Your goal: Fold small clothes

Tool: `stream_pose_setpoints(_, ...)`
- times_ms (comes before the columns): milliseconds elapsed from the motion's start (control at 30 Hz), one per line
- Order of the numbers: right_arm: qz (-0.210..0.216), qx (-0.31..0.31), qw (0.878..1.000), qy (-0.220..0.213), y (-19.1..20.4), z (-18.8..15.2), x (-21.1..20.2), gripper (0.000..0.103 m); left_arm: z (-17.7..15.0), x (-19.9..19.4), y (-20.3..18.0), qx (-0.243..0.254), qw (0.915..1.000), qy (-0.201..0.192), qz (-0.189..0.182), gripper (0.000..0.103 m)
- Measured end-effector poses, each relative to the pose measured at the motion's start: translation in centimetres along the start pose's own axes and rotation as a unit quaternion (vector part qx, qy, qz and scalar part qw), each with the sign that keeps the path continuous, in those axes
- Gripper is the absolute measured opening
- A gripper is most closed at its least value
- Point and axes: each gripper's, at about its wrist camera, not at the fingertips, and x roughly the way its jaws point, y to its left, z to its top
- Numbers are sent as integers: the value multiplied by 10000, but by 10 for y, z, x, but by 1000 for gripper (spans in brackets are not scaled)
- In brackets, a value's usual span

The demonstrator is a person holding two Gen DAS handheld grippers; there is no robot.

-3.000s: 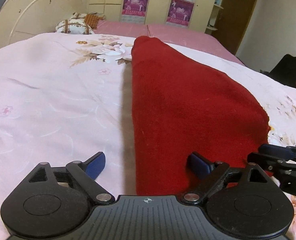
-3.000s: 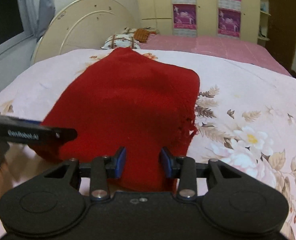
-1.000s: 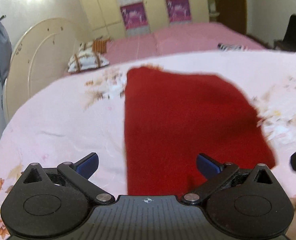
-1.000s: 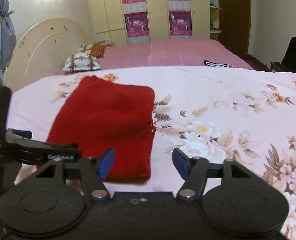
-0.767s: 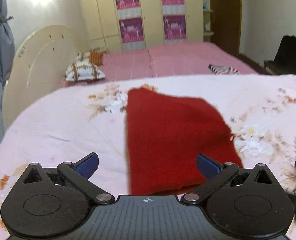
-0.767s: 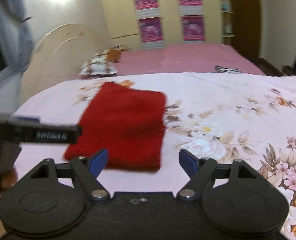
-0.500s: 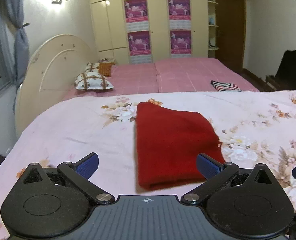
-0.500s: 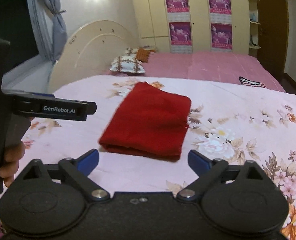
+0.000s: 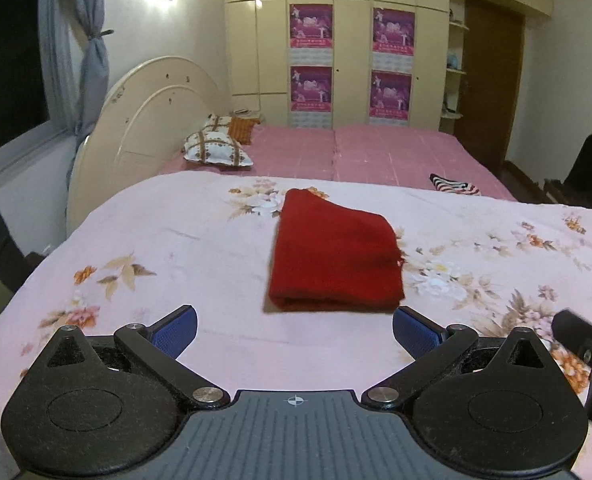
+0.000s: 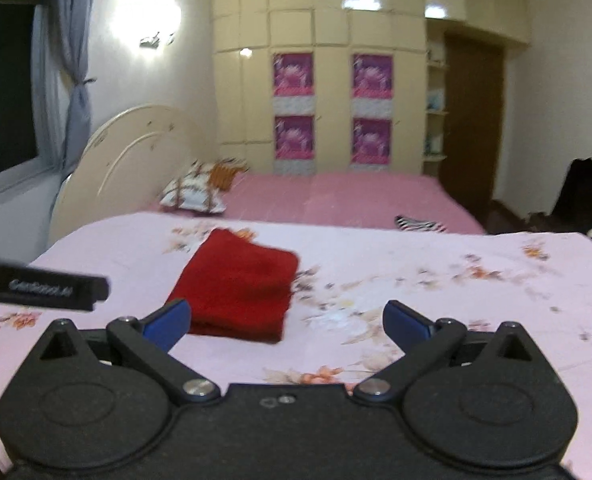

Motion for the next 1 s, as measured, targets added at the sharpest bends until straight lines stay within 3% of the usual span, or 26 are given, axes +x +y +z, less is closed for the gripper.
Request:
stream_pose_setpoints(400, 33, 187, 9997, -167, -21, -14, -40, 102, -31, -61, -3, -42, 9997, -174, 141, 103)
stream_pose_setpoints(1000, 57, 94, 9996, -278, -14, -26, -63, 102, -50, -78, 3, -146, 9996, -151, 180, 103)
